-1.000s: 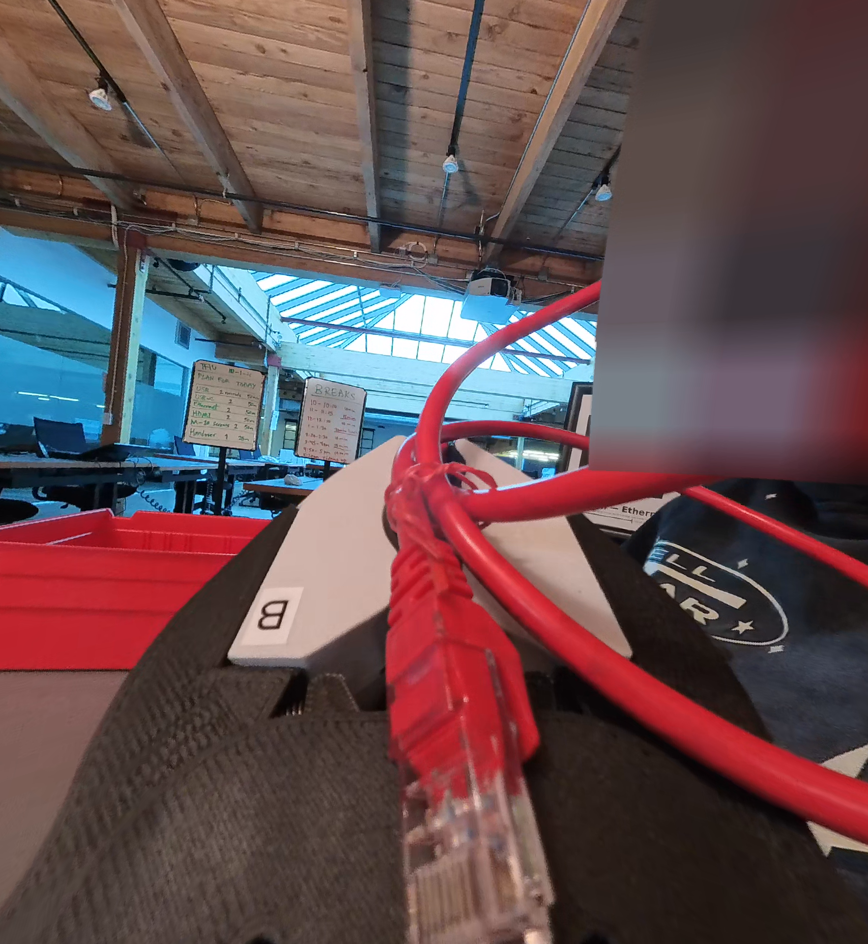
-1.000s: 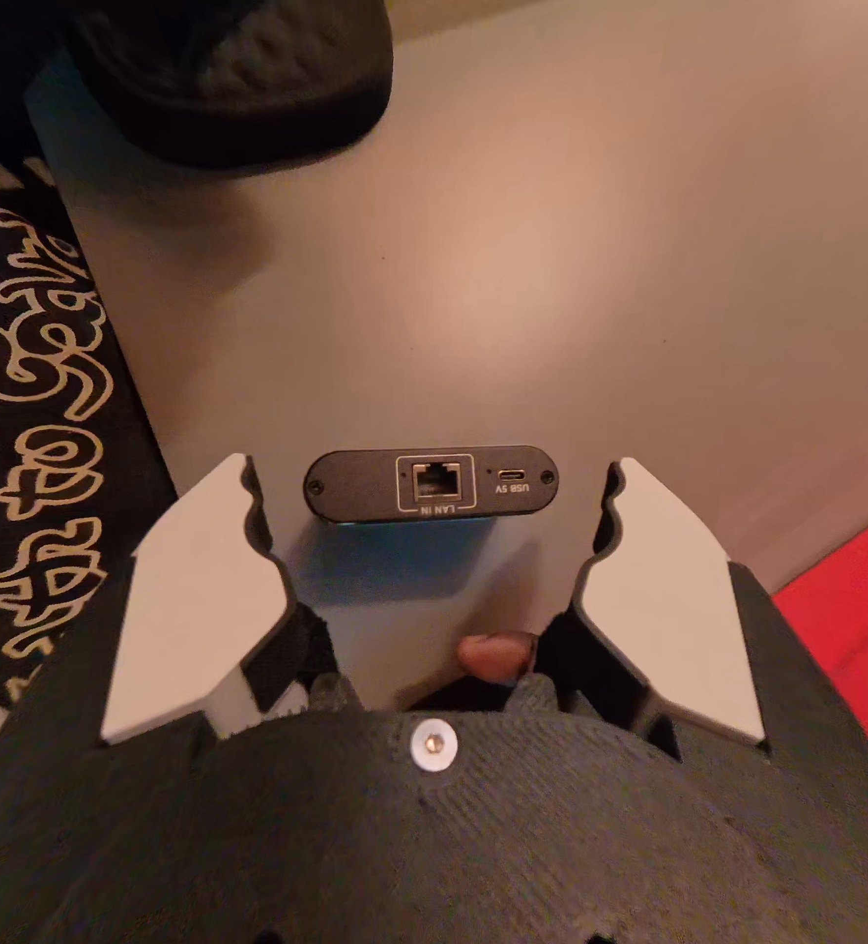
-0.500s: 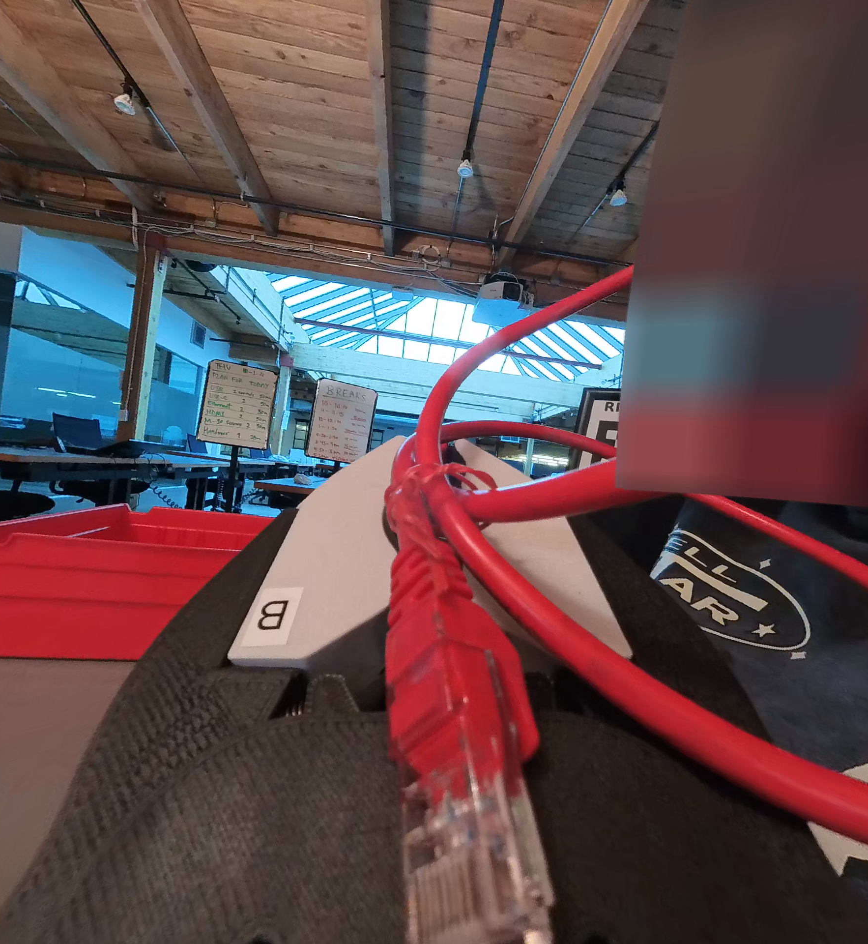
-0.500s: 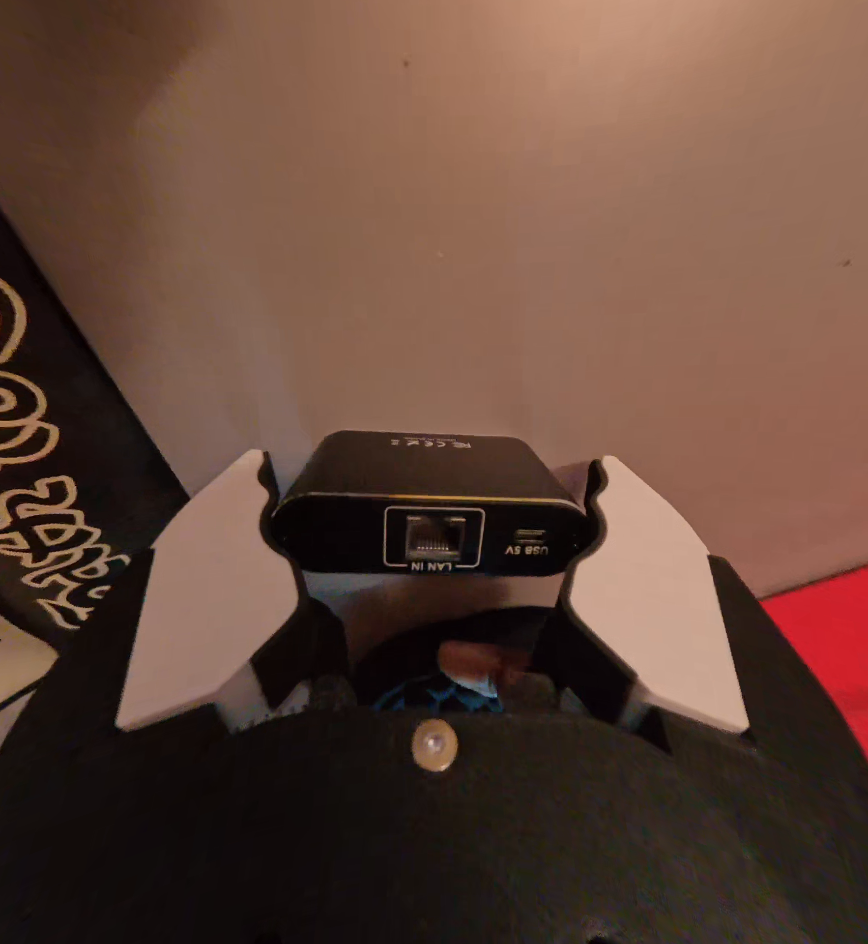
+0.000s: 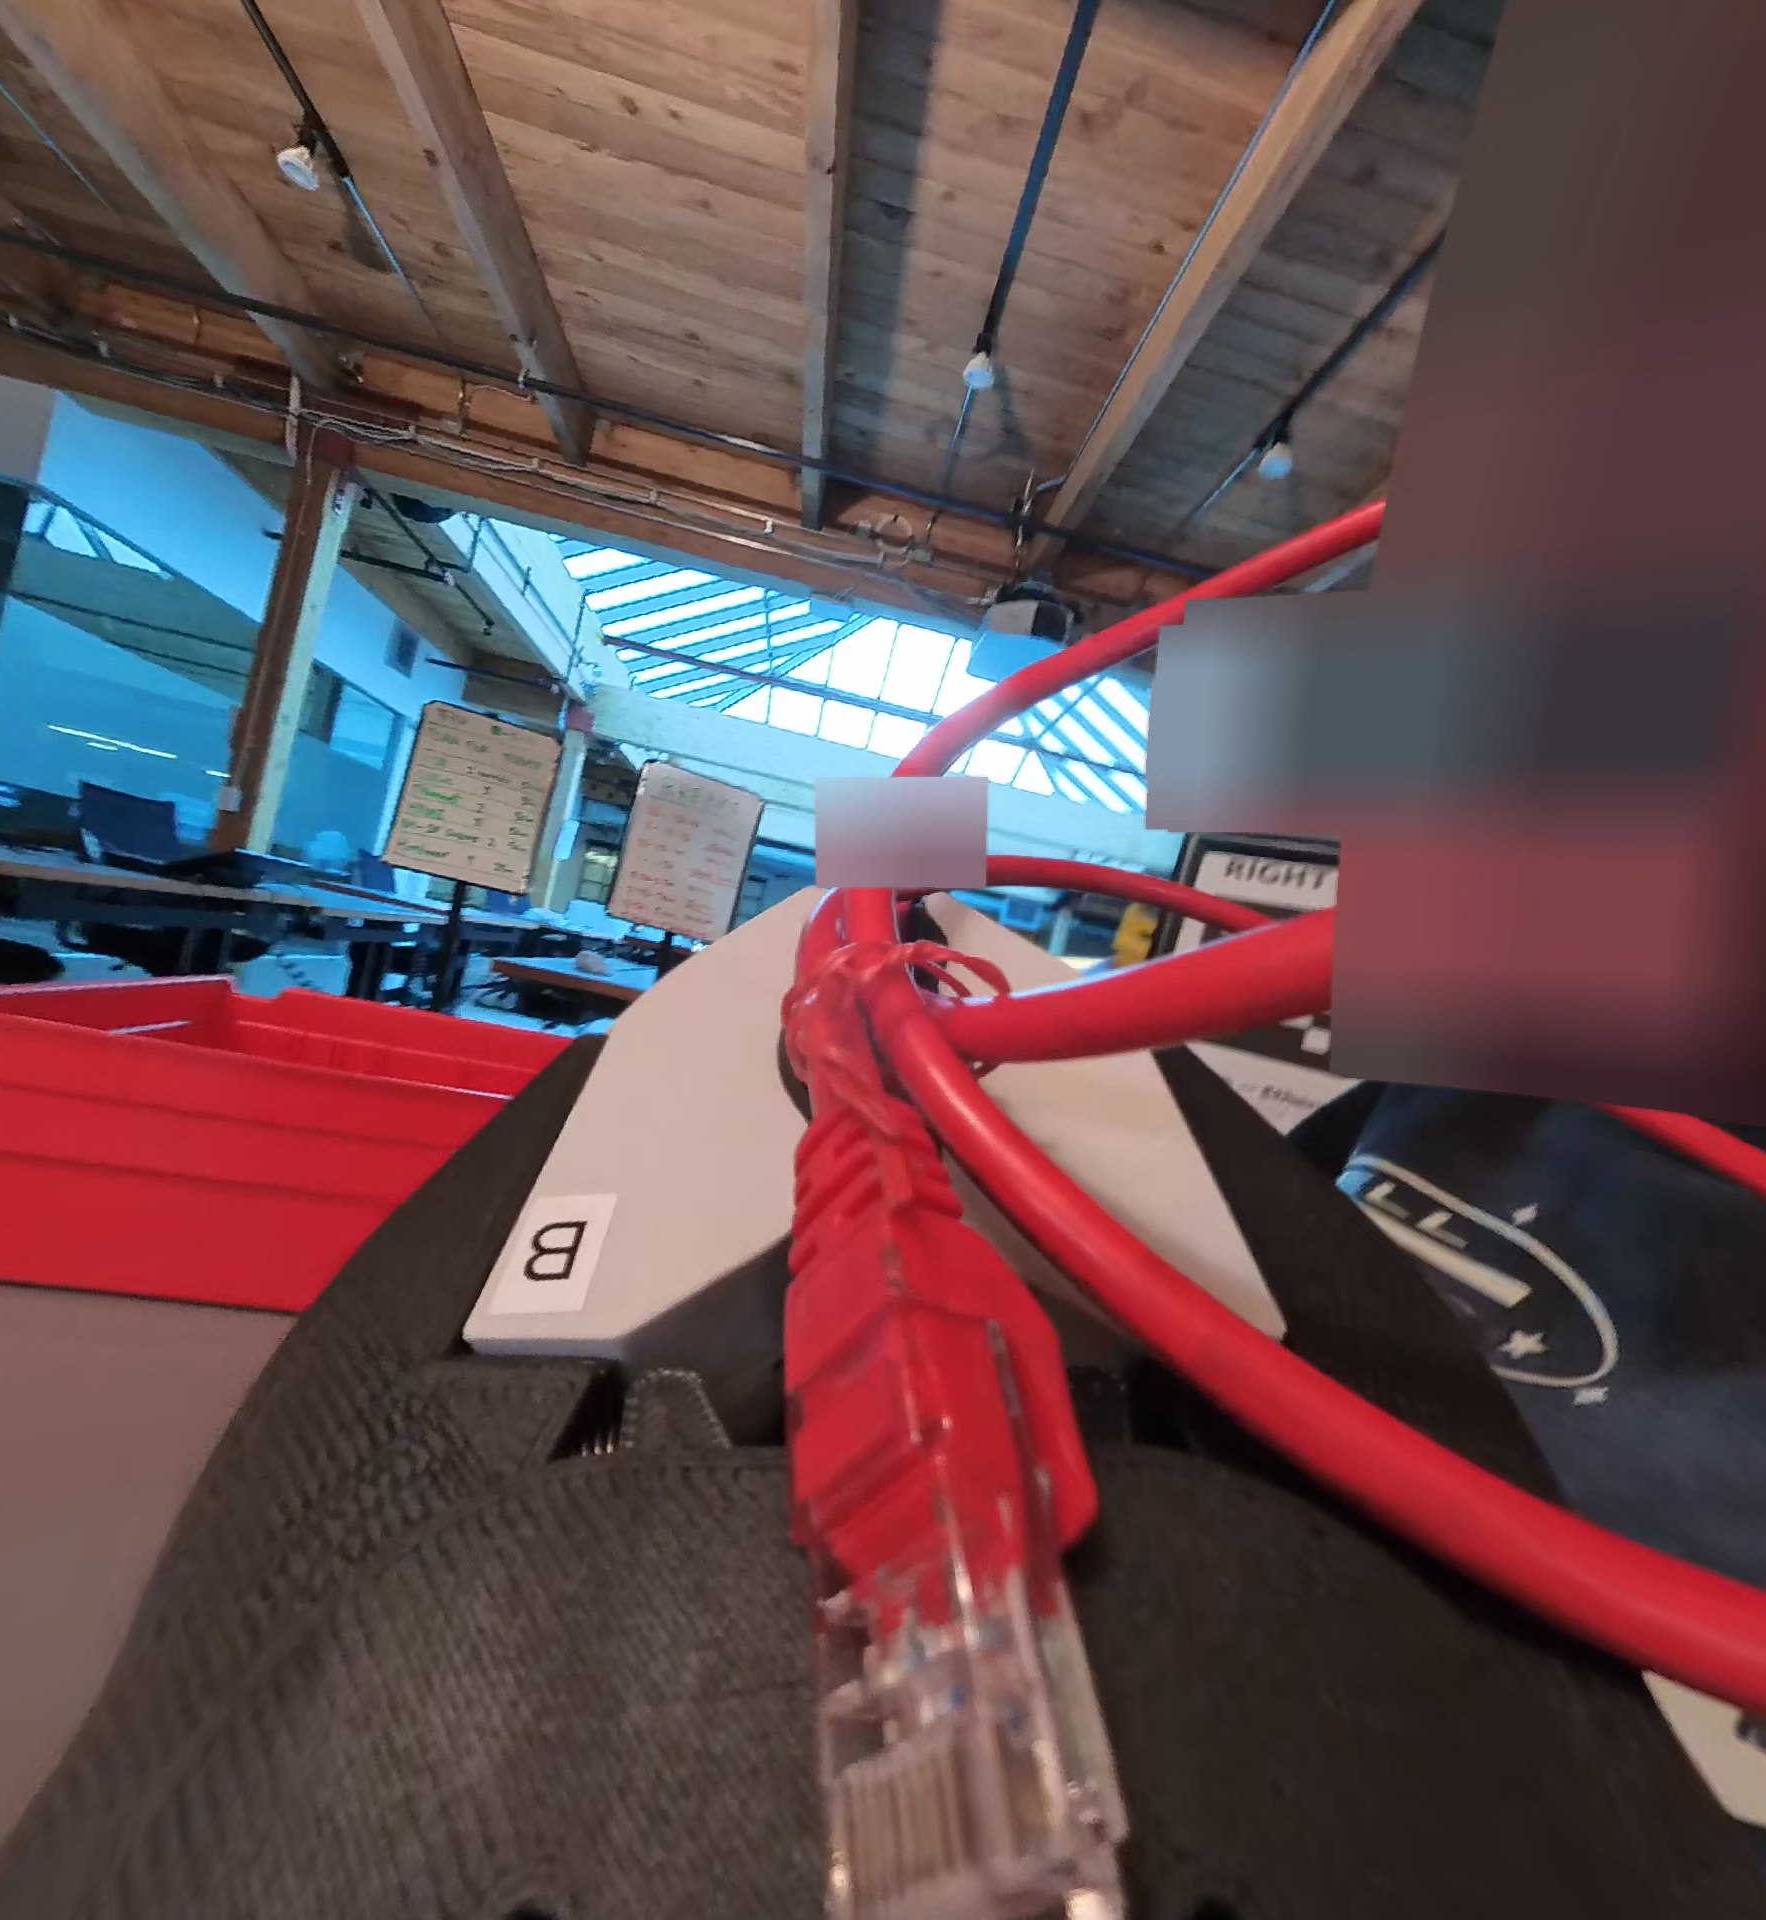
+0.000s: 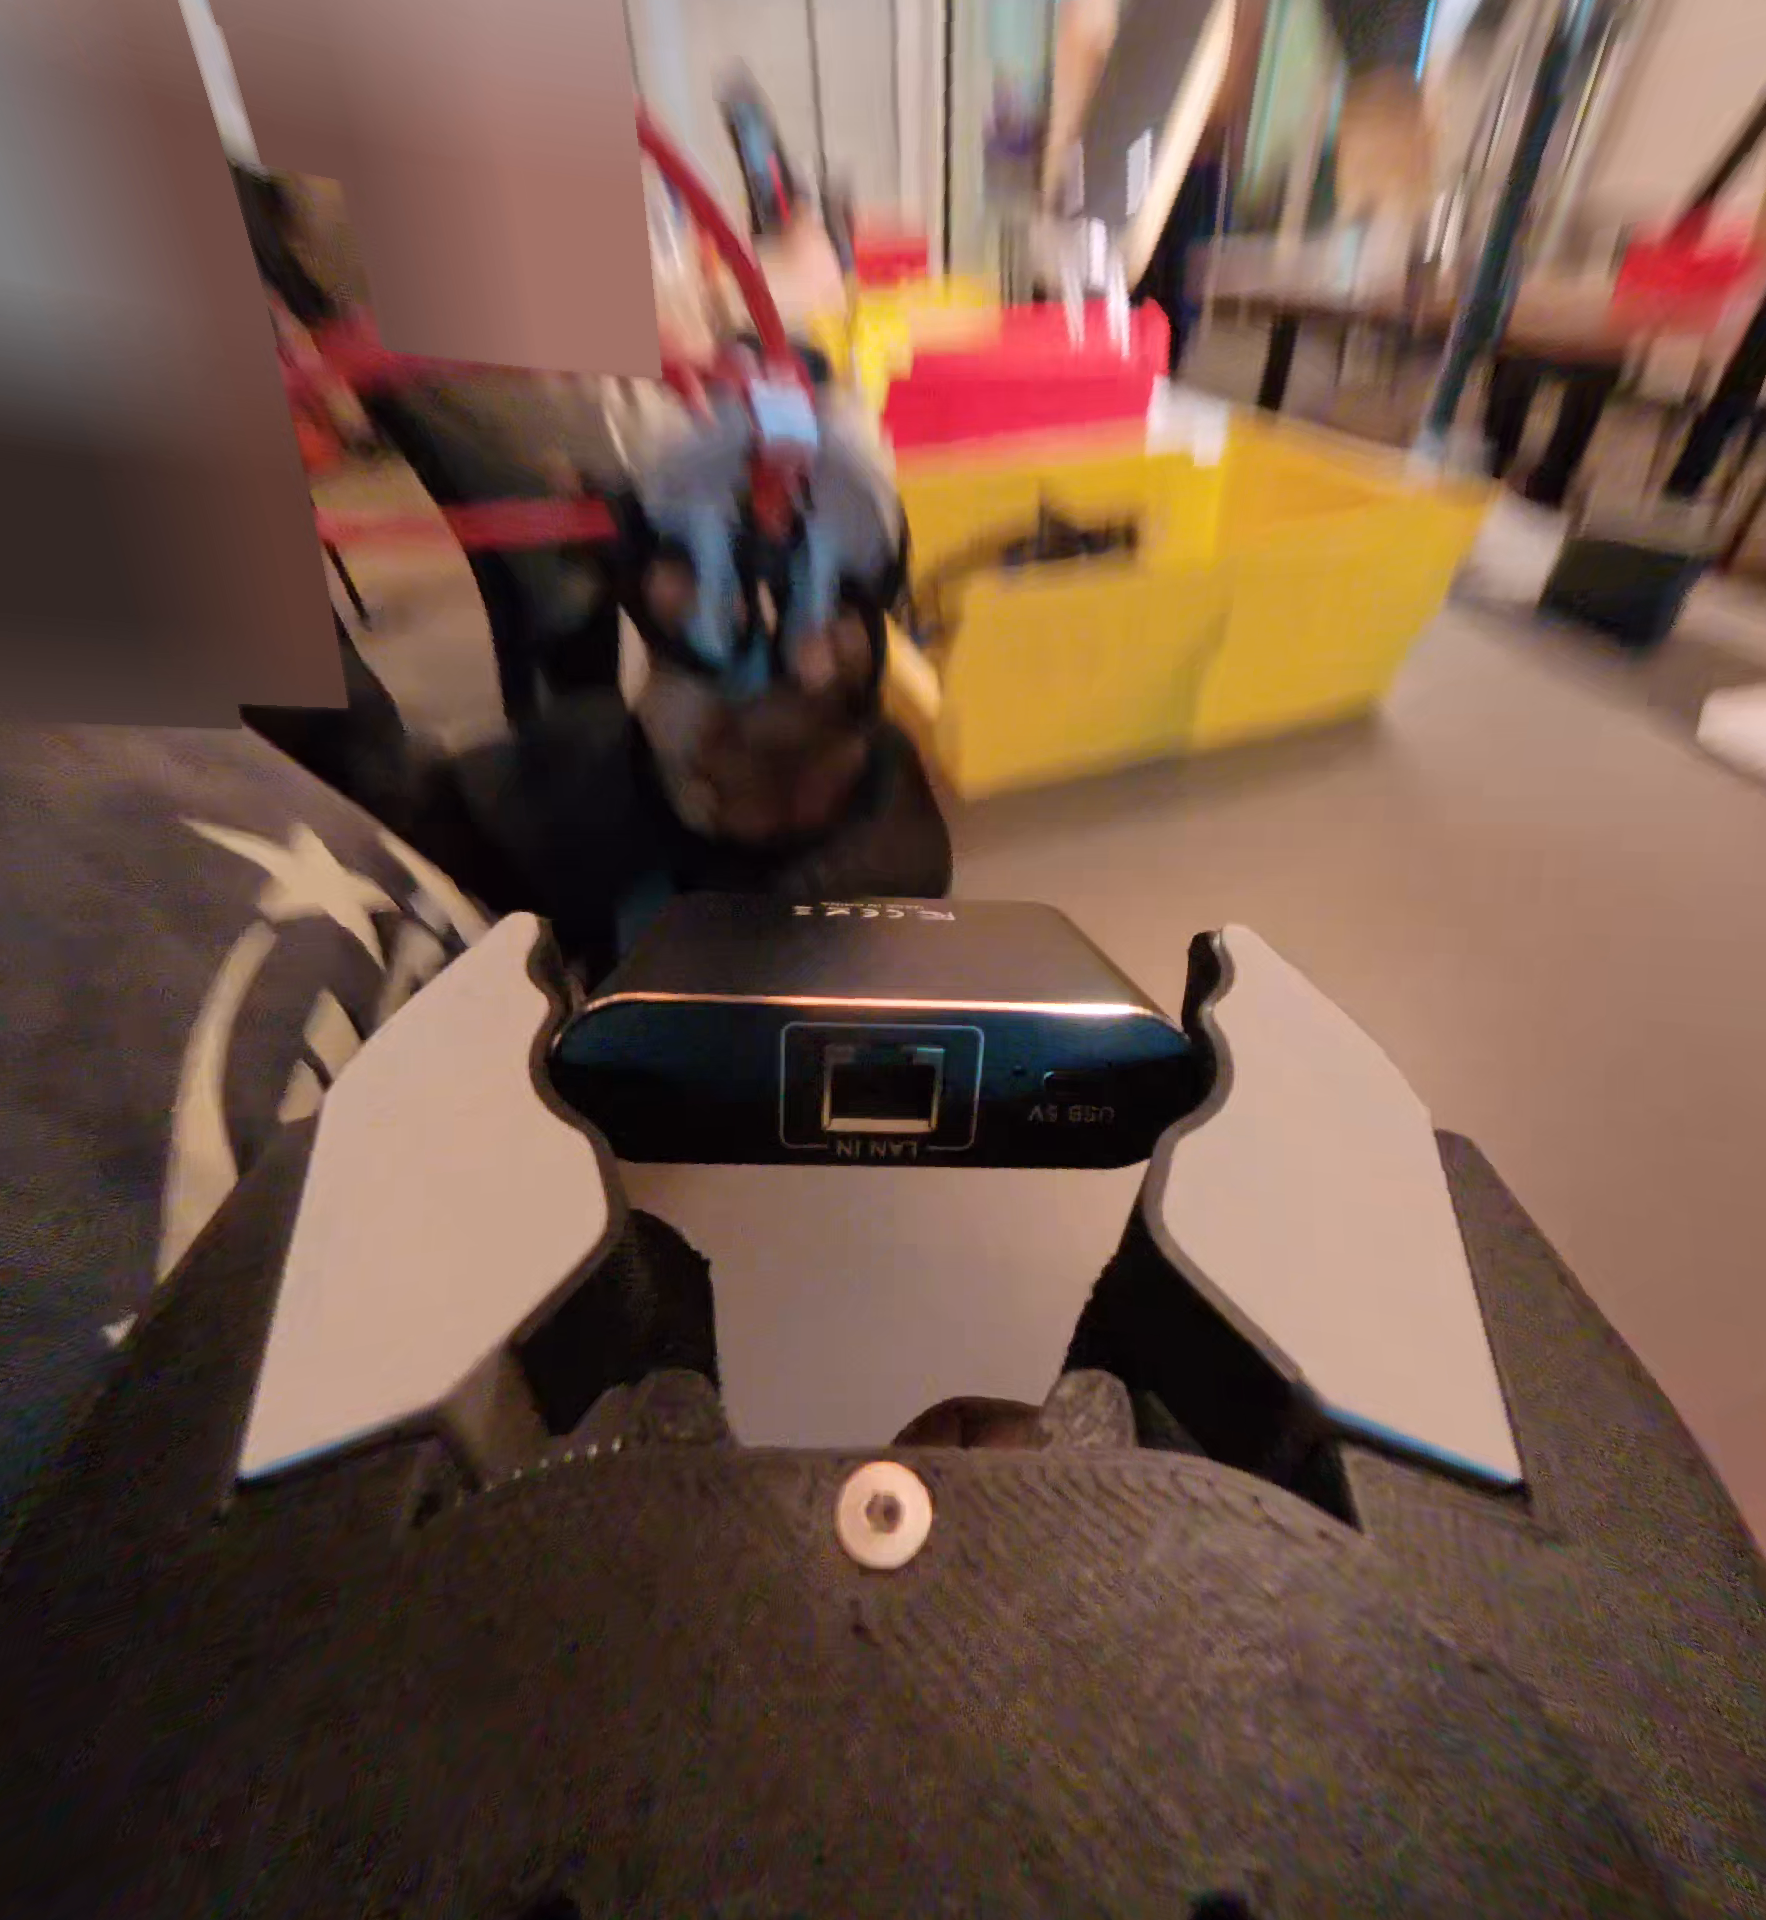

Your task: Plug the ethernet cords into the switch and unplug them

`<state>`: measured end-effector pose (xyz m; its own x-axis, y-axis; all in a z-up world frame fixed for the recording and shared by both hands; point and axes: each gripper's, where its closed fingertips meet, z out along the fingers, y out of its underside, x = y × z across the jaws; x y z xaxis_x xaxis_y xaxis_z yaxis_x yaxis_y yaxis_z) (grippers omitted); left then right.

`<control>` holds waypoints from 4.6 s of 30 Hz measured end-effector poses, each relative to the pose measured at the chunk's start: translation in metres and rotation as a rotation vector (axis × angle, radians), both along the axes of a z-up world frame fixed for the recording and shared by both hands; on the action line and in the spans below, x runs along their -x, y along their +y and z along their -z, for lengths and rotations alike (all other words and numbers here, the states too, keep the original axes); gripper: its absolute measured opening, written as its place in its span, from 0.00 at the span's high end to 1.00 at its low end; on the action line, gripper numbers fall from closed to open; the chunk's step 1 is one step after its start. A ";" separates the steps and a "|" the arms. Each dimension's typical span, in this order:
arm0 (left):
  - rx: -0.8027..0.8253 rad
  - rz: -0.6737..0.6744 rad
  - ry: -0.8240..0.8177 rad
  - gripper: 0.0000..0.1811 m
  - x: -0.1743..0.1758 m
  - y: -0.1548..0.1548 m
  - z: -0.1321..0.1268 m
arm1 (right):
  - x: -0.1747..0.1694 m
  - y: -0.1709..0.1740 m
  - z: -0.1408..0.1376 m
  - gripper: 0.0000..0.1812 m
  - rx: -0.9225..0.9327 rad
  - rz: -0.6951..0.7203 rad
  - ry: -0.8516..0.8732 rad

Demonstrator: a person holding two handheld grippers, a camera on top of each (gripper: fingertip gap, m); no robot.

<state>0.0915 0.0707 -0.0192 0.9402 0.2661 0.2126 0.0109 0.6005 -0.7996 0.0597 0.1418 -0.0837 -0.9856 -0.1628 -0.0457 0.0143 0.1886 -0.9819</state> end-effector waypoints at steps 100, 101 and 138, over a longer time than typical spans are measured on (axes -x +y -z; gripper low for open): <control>0.826 -0.452 -0.431 0.78 0.052 -0.018 0.102 | -0.002 -0.005 -0.011 0.38 0.117 0.107 0.319; 0.887 -0.485 -0.455 0.78 0.049 -0.028 0.105 | 0.002 -0.003 -0.009 0.38 0.102 0.124 0.328; 0.958 -1.060 -0.664 0.70 0.003 -0.233 0.079 | 0.009 0.012 0.036 0.43 -0.110 0.123 0.044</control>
